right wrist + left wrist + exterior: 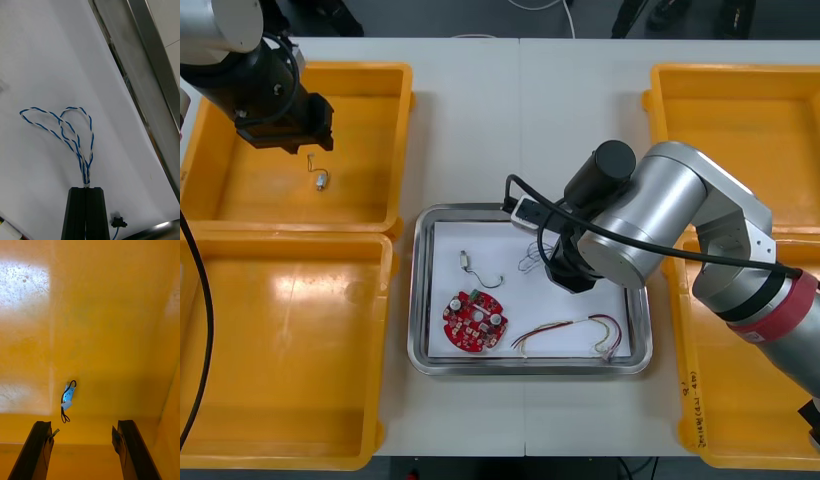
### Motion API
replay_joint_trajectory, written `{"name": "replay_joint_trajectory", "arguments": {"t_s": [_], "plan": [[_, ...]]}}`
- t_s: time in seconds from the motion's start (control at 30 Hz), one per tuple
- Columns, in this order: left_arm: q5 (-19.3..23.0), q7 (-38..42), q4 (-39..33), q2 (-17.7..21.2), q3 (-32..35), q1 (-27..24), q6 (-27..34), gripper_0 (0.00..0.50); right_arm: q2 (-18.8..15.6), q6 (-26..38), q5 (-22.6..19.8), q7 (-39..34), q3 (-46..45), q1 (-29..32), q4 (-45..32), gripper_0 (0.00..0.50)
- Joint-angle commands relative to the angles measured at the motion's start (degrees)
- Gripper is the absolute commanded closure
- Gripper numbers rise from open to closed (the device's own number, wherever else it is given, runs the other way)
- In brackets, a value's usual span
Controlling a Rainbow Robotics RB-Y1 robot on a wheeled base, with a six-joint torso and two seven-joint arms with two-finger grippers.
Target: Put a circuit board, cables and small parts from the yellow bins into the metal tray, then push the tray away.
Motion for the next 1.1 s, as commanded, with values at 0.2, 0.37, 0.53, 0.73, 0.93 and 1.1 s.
{"name": "replay_joint_trajectory", "arguments": {"t_s": [0.2,0.37,0.53,0.73,0.93,1.1], "plan": [[-0.07,-5.95,-4.07,1.55,1.74,2.15,-1.58,0.000,1.00,-0.61,1.89,1.96,1.55,1.40,-0.31,0.425],[0.10,-6.47,-4.07,1.55,1.65,3.55,-3.51,0.000,1.09,-0.61,1.98,1.52,1.55,1.66,-0.31,0.000],[0.28,-6.83,-4.07,1.55,1.48,4.61,-5.18,0.000,1.00,-0.61,2.42,1.44,1.55,1.66,-0.57,0.000],[0.63,-6.91,-3.98,1.81,-0.28,6.10,-8.52,0.000,1.09,0.09,4.44,1.61,1.37,1.40,-3.03,0.000],[1.07,-7.09,-3.98,1.81,-1.07,7.33,-9.75,0.000,1.00,2.99,4.27,1.44,0.49,0.61,-4.00,0.000],[1.33,-6.74,-4.07,1.72,-3.36,8.74,-12.65,0.000,1.09,7.12,2.51,1.08,-1.27,-1.24,-5.58,0.000]]}}
